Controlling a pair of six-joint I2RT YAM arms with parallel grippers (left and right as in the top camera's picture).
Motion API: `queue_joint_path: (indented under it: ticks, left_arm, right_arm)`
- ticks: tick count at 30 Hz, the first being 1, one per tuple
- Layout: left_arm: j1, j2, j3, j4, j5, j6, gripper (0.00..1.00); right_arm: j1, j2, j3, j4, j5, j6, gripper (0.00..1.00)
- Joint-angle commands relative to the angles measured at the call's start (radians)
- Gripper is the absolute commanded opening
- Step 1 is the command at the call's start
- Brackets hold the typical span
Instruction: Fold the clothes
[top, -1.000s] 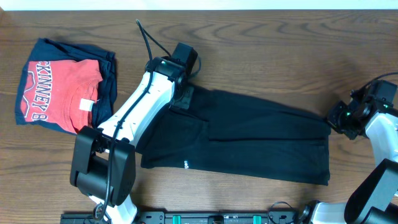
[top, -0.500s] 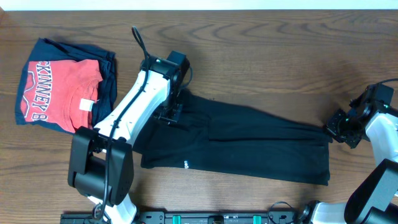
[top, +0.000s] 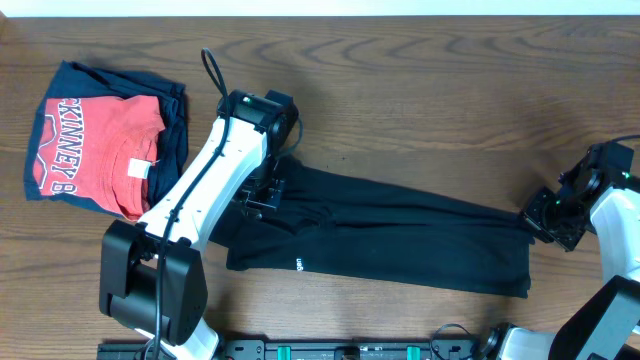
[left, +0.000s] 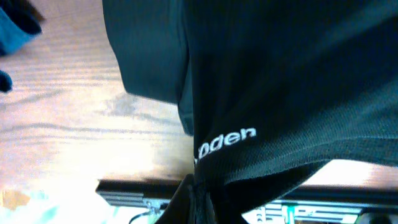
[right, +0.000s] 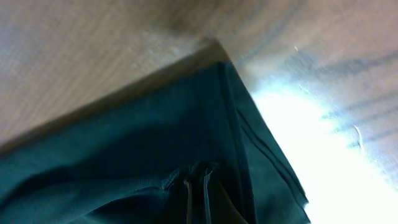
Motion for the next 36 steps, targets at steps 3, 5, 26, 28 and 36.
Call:
queue_joint_path:
  ticks: [3, 5, 26, 28, 36]
  left_arm:
    - [0.005, -0.013, -0.041, -0.048, 0.0, -0.012, 0.06]
    - [0.005, -0.014, -0.045, -0.061, 0.0, -0.012, 0.06]
    - [0.005, -0.014, -0.091, -0.085, 0.018, -0.012, 0.47]
    - [0.005, -0.014, -0.092, -0.042, 0.018, -0.012, 0.53]
    - [0.005, -0.013, -0.15, 0.268, 0.041, -0.011, 0.58]
  right_arm:
    - [-0.008, -0.013, 0.003, -0.032, 0.118, -0.01, 0.01]
    - [-0.008, -0.013, 0.003, -0.04, 0.129, 0.005, 0.01]
    - [-0.008, -0.013, 0.003, -0.047, 0.142, 0.01, 0.51]
    - [-0.008, -0.013, 0.003, -0.039, 0.135, 0.012, 0.56]
    - [-0.008, -0.013, 0.003, 0.019, 0.021, 0.011, 0.51]
